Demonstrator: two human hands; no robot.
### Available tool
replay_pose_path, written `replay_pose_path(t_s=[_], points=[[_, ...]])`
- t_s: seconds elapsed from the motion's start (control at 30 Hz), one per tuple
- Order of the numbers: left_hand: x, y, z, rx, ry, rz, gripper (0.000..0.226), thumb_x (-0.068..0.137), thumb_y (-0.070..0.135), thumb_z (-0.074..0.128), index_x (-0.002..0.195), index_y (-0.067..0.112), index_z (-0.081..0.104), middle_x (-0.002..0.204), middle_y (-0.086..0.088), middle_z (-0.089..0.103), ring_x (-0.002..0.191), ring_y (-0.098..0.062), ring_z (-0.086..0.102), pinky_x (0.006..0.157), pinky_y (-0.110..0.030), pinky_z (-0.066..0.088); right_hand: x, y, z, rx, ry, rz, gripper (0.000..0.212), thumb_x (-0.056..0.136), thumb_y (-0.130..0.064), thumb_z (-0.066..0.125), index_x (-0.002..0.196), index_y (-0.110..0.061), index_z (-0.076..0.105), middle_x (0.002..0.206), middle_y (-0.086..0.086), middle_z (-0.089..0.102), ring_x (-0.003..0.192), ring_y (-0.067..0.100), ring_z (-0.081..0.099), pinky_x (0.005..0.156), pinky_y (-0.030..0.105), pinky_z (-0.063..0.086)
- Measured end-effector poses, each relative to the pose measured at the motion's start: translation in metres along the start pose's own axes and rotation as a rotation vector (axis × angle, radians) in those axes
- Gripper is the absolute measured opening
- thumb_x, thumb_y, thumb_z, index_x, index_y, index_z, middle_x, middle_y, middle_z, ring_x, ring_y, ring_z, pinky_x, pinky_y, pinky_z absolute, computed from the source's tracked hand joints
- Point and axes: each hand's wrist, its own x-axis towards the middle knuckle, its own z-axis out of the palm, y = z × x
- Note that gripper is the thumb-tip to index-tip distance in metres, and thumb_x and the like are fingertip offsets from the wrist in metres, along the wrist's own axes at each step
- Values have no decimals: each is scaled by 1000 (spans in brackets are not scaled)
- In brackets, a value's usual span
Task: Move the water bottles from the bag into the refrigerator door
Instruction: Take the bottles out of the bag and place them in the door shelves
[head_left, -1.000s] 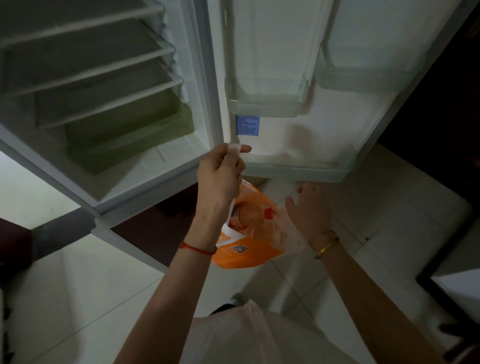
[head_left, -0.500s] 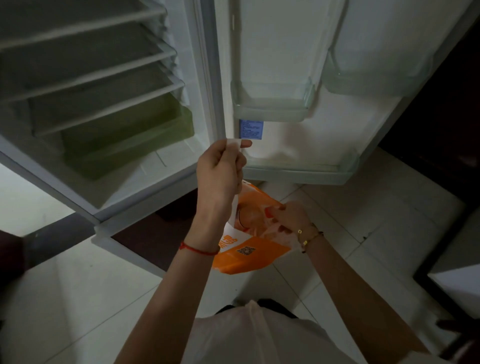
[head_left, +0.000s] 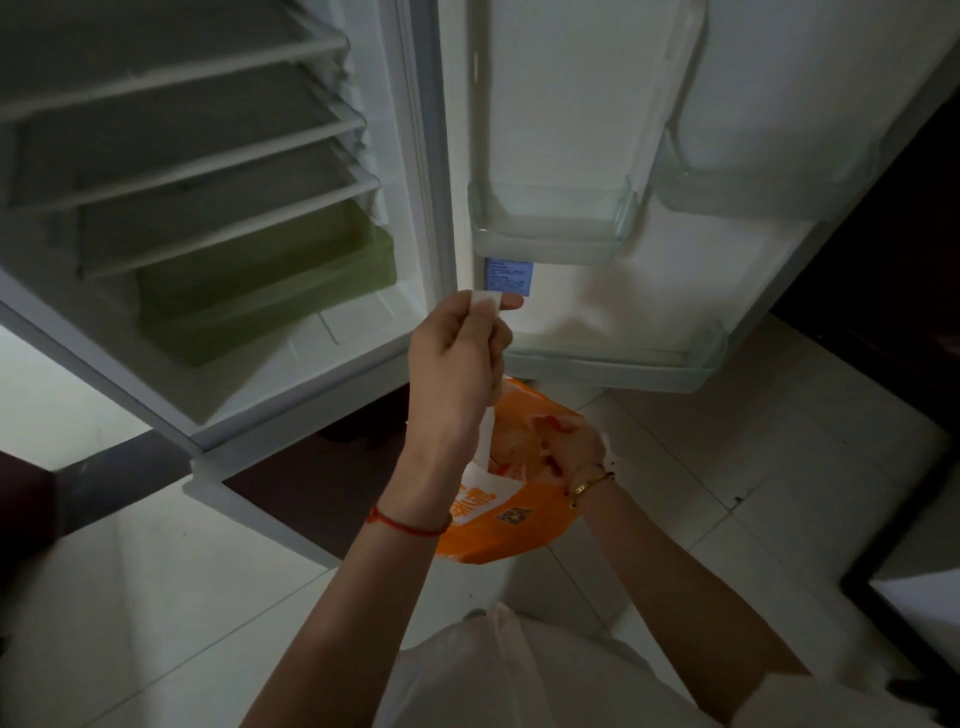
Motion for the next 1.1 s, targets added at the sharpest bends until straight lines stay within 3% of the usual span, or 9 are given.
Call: replay_pose_path(t_s=[0.13,0.27,0.4,0.47,0.57,0.77,0.87,1.1], points=[[3,1,2,-3,4,-4,28,105,12,40,103,3,66,57,4,38,41,-5,27,37,-17,24,6,-5,-4,-1,-20,-3,18,73,-38,76,66,-23,68,81,12,73,78,30,70,72,42,59],[10,3,2,-50,45,-28,27,105,11,38,103,6,65,54,8,42,42,-6,28,37,-17,24,-11,-25,-6,-209,-57,-302,26,75,-41,76,81,-16,71,73,-3,68,70,13,64,64,24,47],[18,9,6,-71,84,-45,27,105,9,38,102,5,65,53,8,44,40,-4,28,36,-17,24,-38,-52,-20,-538,-133,-579,54,66,-66,72,104,-28,65,88,-10,69,77,8,61,71,23,48],[21,11,10,-67,75,-56,27,104,8,38,102,4,65,55,5,44,38,-4,28,35,-17,23,-49,-67,-36,-639,-127,-655,51,70,-66,68,105,-30,62,88,-9,68,75,8,59,67,22,43],[24,13,15,-74,72,-66,27,104,9,38,102,4,65,57,3,44,37,-4,27,36,-16,23,-57,-83,-62,-513,-110,-693,35,79,-52,69,103,-28,63,88,-7,70,76,10,66,68,24,53],[29,16,18,-87,73,-57,27,105,9,38,104,2,64,57,2,44,35,-3,27,35,-15,22,-66,-108,-94,-336,9,-882,27,81,-40,69,98,-19,66,87,-8,72,73,12,68,68,36,58],[30,18,20,-81,77,-59,28,105,8,37,106,1,64,56,3,45,35,-3,28,35,-15,22,-76,-126,-105,-281,-49,-898,21,86,-32,68,100,-18,65,90,-7,69,84,8,63,79,25,51],[35,25,15,-66,126,-42,28,104,6,37,104,2,65,59,0,43,34,-2,29,35,-14,22,-88,-174,-122,-171,43,-1051,27,91,-37,60,109,-17,59,101,-2,67,91,14,64,82,30,53]])
